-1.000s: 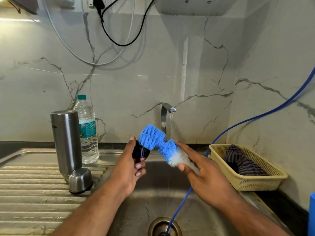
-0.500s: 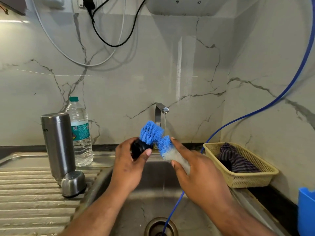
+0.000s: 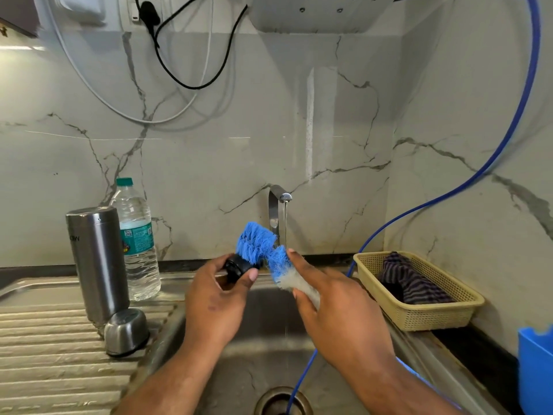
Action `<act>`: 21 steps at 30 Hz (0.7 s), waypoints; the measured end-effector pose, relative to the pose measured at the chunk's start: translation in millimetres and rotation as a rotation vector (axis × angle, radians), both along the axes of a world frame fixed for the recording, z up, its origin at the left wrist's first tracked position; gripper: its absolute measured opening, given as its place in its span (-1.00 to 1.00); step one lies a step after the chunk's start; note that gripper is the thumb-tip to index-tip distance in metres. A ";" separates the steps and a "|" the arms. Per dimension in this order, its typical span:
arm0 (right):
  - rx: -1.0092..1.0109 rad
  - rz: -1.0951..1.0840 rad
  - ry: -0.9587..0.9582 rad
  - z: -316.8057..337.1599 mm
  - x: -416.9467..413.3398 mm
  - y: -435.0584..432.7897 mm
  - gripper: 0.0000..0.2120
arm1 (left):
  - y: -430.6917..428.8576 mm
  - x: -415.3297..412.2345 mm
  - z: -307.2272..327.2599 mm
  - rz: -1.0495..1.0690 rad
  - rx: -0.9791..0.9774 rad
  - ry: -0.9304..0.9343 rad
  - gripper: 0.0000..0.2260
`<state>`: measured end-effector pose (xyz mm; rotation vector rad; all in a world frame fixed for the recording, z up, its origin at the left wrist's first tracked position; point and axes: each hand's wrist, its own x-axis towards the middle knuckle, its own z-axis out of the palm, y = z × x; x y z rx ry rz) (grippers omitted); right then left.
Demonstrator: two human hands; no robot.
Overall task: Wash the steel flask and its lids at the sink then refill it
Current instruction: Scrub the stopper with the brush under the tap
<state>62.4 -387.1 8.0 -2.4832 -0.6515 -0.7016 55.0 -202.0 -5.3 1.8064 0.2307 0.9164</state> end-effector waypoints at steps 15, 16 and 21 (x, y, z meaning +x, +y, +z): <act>-0.003 0.070 0.066 -2.0 -3.3 5.8 -0.37 | -15.6 0.9 15.7 -0.305 -1.184 -0.101 -0.87; 0.000 0.072 0.073 -2.2 -3.3 5.8 -0.37 | -14.8 1.7 15.8 -0.292 -1.213 -0.128 -0.86; 0.110 0.089 0.144 -5.3 2.1 3.1 -0.39 | -2.5 6.9 14.1 -0.308 -1.238 -0.193 -0.80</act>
